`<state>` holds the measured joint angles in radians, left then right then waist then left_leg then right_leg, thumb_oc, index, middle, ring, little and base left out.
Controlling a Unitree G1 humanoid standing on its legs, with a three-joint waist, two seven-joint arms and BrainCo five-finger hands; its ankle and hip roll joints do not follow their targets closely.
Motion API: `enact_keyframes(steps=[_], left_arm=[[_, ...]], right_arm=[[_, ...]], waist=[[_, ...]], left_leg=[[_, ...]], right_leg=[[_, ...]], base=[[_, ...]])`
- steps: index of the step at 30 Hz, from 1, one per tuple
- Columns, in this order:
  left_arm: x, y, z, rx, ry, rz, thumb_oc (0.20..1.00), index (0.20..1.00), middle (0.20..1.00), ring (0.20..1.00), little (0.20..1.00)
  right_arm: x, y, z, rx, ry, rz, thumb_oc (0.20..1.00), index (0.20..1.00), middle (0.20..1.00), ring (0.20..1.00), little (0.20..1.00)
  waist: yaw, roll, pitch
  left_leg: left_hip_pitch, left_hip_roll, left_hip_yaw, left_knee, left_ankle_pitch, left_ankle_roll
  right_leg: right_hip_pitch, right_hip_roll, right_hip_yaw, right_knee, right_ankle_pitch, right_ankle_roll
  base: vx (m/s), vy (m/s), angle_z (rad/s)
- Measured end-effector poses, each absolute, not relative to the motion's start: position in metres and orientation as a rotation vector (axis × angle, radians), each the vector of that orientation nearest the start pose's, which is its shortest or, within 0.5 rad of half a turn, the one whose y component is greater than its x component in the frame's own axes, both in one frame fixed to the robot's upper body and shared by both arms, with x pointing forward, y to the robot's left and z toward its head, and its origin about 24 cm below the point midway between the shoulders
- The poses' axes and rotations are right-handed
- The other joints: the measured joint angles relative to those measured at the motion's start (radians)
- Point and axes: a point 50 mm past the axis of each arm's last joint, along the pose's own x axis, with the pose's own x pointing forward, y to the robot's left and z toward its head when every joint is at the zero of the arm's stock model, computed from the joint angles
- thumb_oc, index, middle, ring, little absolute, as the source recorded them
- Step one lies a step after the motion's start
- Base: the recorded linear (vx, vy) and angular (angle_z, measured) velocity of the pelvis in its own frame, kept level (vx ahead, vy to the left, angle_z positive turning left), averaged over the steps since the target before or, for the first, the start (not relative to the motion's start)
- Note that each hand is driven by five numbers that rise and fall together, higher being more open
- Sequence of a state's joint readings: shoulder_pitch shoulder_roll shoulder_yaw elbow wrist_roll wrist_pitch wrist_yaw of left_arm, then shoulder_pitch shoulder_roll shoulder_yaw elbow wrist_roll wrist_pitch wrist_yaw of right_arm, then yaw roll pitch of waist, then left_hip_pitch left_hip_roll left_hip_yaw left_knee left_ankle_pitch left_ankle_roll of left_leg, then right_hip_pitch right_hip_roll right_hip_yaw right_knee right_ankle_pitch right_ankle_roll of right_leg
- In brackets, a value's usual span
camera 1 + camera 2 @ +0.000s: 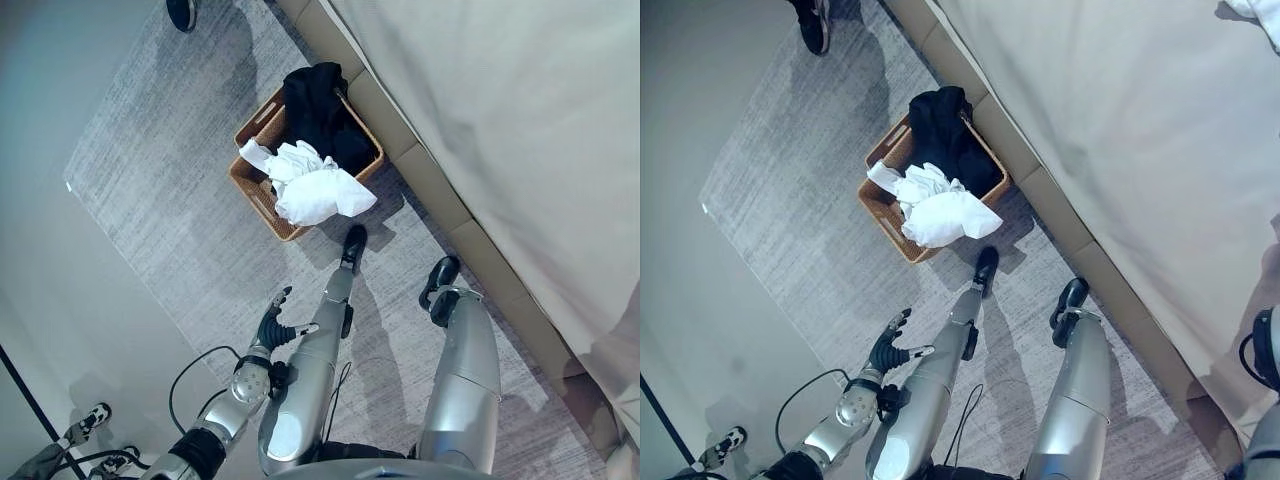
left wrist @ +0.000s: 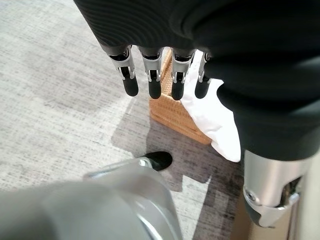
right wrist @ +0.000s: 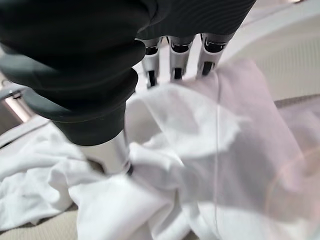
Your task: Pick up clothes into the bucket
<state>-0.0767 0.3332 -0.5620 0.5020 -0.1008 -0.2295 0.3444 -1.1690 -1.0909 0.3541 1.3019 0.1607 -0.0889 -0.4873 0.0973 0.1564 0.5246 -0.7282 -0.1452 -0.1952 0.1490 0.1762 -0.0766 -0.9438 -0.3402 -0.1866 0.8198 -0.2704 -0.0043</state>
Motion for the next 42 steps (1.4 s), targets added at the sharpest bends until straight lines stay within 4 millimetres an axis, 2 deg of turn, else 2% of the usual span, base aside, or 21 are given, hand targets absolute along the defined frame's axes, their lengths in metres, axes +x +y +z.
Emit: enact_keyframes(steps=[5, 7, 10, 12, 15, 16, 17, 19, 20, 25, 26, 27, 28, 30, 34, 36, 39, 42], left_arm=[[0.225, 0.140, -0.051, 0.376, 0.241, -0.144, 1.000, 1.000, 1.000, 1.000, 1.000], [0.226, 0.143, -0.055, 0.385, 0.260, -0.135, 1.000, 1.000, 1.000, 1.000, 1.000], [0.225, 0.146, -0.060, 0.394, 0.285, -0.125, 1.000, 1.000, 1.000, 1.000, 1.000], [0.224, 0.150, -0.067, 0.380, 0.327, -0.081, 1.000, 1.000, 1.000, 1.000, 1.000], [0.226, 0.153, -0.068, 0.371, 0.339, -0.059, 1.000, 1.000, 1.000, 1.000, 1.000], [0.225, 0.161, -0.071, 0.372, 0.360, -0.030, 1.000, 1.000, 1.000, 1.000, 1.000], [0.226, 0.163, -0.072, 0.374, 0.367, -0.020, 1.000, 1.000, 1.000, 1.000, 1.000], [0.227, 0.170, -0.072, 0.371, 0.374, 0.005, 1.000, 1.000, 1.000, 1.000, 1.000], [0.226, 0.177, -0.073, 0.365, 0.389, 0.029, 1.000, 1.000, 1.000, 1.000, 1.000], [0.222, 0.206, -0.073, 0.385, 0.416, 0.097, 1.000, 1.000, 1.000, 1.000, 1.000], [0.216, 0.220, -0.074, 0.397, 0.440, 0.131, 1.000, 1.000, 1.000, 1.000, 1.000], [0.215, 0.222, -0.074, 0.393, 0.443, 0.141, 1.000, 1.000, 1.000, 1.000, 1.000], [0.211, 0.227, -0.076, 0.388, 0.458, 0.156, 1.000, 1.000, 1.000, 1.000, 1.000], [0.203, 0.229, -0.080, 0.385, 0.479, 0.158, 1.000, 1.000, 1.000, 1.000, 1.000], [0.192, 0.233, -0.085, 0.345, 0.520, 0.190, 1.000, 1.000, 1.000, 1.000, 1.000], [0.190, 0.233, -0.085, 0.340, 0.518, 0.186, 1.000, 1.000, 1.000, 1.000, 1.000], [0.176, 0.240, -0.086, 0.285, 0.540, 0.206, 1.000, 1.000, 1.000, 1.000, 1.000], [0.178, 0.245, -0.084, 0.241, 0.536, 0.213, 1.000, 1.000, 1.000, 1.000, 1.000]], right_arm=[[0.306, -0.426, 0.293, -0.724, -0.176, -1.091, 0.200, 0.200, 0.200, 0.200, 0.200], [0.318, -0.408, 0.295, -0.708, -0.261, -0.997, 0.200, 0.200, 0.200, 0.200, 0.200], [0.328, -0.394, 0.286, -0.707, -0.285, -0.922, 0.200, 0.200, 0.200, 0.200, 0.200], [0.334, -0.382, 0.271, -0.713, -0.297, -0.846, 0.200, 0.200, 0.200, 0.200, 0.200], [0.333, -0.380, 0.265, -0.688, -0.313, -0.826, 0.200, 0.200, 0.200, 0.200, 0.200], [0.334, -0.377, 0.254, -0.689, -0.297, -0.794, 0.200, 0.200, 0.200, 0.200, 0.200], [0.333, -0.376, 0.250, -0.687, -0.298, -0.786, 0.200, 0.200, 0.200, 0.200, 0.200], [0.329, -0.379, 0.237, -0.693, -0.268, -0.769, 0.200, 0.200, 0.200, 0.200, 0.200], [0.325, -0.380, 0.225, -0.687, -0.242, -0.753, 0.200, 0.200, 0.200, 0.200, 0.200], [0.313, -0.380, 0.190, -0.654, -0.191, -0.704, 0.200, 0.200, 0.200, 0.200, 0.200], [0.309, -0.375, 0.165, -0.623, -0.141, -0.676, 0.200, 0.200, 0.200, 0.200, 0.200], [0.306, -0.373, 0.155, -0.598, -0.126, -0.675, 0.200, 0.200, 0.200, 0.200, 0.200], [0.296, -0.369, 0.129, -0.549, -0.080, -0.667, 0.200, 0.200, 0.200, 0.200, 0.200], [0.289, -0.363, 0.108, -0.549, -0.032, -0.637, 0.200, 0.200, 0.200, 0.200, 0.200], [0.268, -0.353, 0.069, -0.482, 0.054, -0.615, 0.200, 0.200, 0.200, 0.200, 0.200], [0.267, -0.350, 0.064, -0.487, 0.069, -0.600, 0.200, 0.200, 0.200, 0.200, 0.200], [0.258, -0.345, 0.053, -0.525, 0.117, -0.530, 0.200, 0.200, 0.200, 0.200, 0.200], [0.248, -0.343, 0.050, -0.566, 0.136, -0.463, 0.200, 0.200, 0.200, 0.200, 0.200]], waist=[[-0.005, 0.001, -0.001], [-0.011, 0.001, -0.001], [-0.024, 0.001, -0.001], [-0.032, 0.002, -0.001], [-0.054, 0.001, -0.002], [-0.054, 0.000, -0.002], [-0.058, 0.000, -0.003], [-0.070, -0.002, -0.002], [-0.071, -0.006, -0.003], [-0.103, -0.067, -0.037], [-0.110, -0.102, -0.076], [-0.110, -0.112, -0.088], [-0.110, -0.136, -0.119], [-0.114, -0.146, -0.167], [-0.132, -0.151, -0.203], [-0.135, -0.152, -0.210], [-0.130, -0.163, -0.279], [-0.139, -0.178, -0.332]], left_leg=[[0.006, 0.001, 0.008, 0.005, 0.000, 0.000], [0.021, 0.004, 0.015, 0.000, 0.000, 0.001], [0.061, 0.006, 0.015, -0.005, -0.001, 0.000], [0.120, 0.019, 0.014, -0.022, -0.003, 0.003], [0.166, 0.026, 0.014, -0.031, -0.005, 0.003], [0.204, 0.038, 0.013, -0.036, -0.007, 0.001], [0.219, 0.040, 0.010, -0.032, -0.004, -0.003], [0.280, 0.064, 0.017, -0.035, -0.019, 0.000], [0.331, 0.077, 0.019, -0.043, -0.023, 0.001], [0.446, 0.103, 0.034, -0.057, -0.059, 0.019], [0.473, 0.108, 0.039, -0.064, -0.073, 0.018], [0.488, 0.111, 0.044, -0.067, -0.078, 0.022], [0.521, 0.115, 0.057, -0.072, -0.084, 0.023], [0.528, 0.116, 0.059, -0.076, -0.091, 0.022], [0.603, 0.130, 0.086, -0.105, -0.099, 0.029], [0.620, 0.132, 0.092, -0.106, -0.104, 0.033], [0.697, 0.147, 0.158, -0.112, -0.134, 0.037], [0.752, 0.155, 0.182, -0.131, -0.146, 0.037]], right_leg=[[-0.003, 0.004, 0.014, 0.007, 0.000, 0.000], [0.007, 0.007, 0.019, 0.008, 0.000, 0.000], [0.049, 0.008, 0.018, 0.003, 0.000, 0.001], [0.117, 0.023, 0.009, -0.029, 0.001, 0.007], [0.173, 0.031, 0.004, -0.059, 0.007, 0.015], [0.229, 0.045, -0.010, -0.092, 0.014, 0.030], [0.250, 0.049, -0.016, -0.106, 0.038, 0.027], [0.337, 0.082, -0.019, -0.172, 0.044, 0.036], [0.412, 0.104, -0.030, -0.223, 0.062, 0.043], [0.562, 0.137, -0.026, -0.336, 0.082, 0.067], [0.595, 0.145, -0.026, -0.362, 0.085, 0.069], [0.612, 0.148, -0.026, -0.375, 0.090, 0.072], [0.647, 0.155, -0.019, -0.395, 0.093, 0.067], [0.659, 0.161, -0.017, -0.412, 0.095, 0.068], [0.756, 0.185, -0.007, -0.513, 0.137, 0.077], [0.774, 0.187, 0.001, -0.530, 0.143, 0.080], [0.849, 0.212, 0.056, -0.602, 0.170, 0.092], [0.899, 0.220, 0.076, -0.639, 0.177, 0.096]], base=[[0.00, 0.008, -0.03], [0.00, 0.015, -0.04], [0.00, 0.011, 0.00], [0.01, 0.040, -0.08], [0.01, 0.068, -0.07], [-0.05, 0.091, -0.10], [0.01, 0.112, -0.22], [0.12, 0.028, -0.23], [0.08, 0.011, -0.19], [0.12, 0.024, -0.17], [0.18, 0.048, -0.12], [0.16, 0.034, -0.21], [0.09, 0.015, -0.18], [0.08, 0.017, -0.14], [0.10, 0.032, -0.16], [0.07, 0.017, -0.30], [0.08, 0.011, -0.50], [0.09, -0.015, -0.33]])
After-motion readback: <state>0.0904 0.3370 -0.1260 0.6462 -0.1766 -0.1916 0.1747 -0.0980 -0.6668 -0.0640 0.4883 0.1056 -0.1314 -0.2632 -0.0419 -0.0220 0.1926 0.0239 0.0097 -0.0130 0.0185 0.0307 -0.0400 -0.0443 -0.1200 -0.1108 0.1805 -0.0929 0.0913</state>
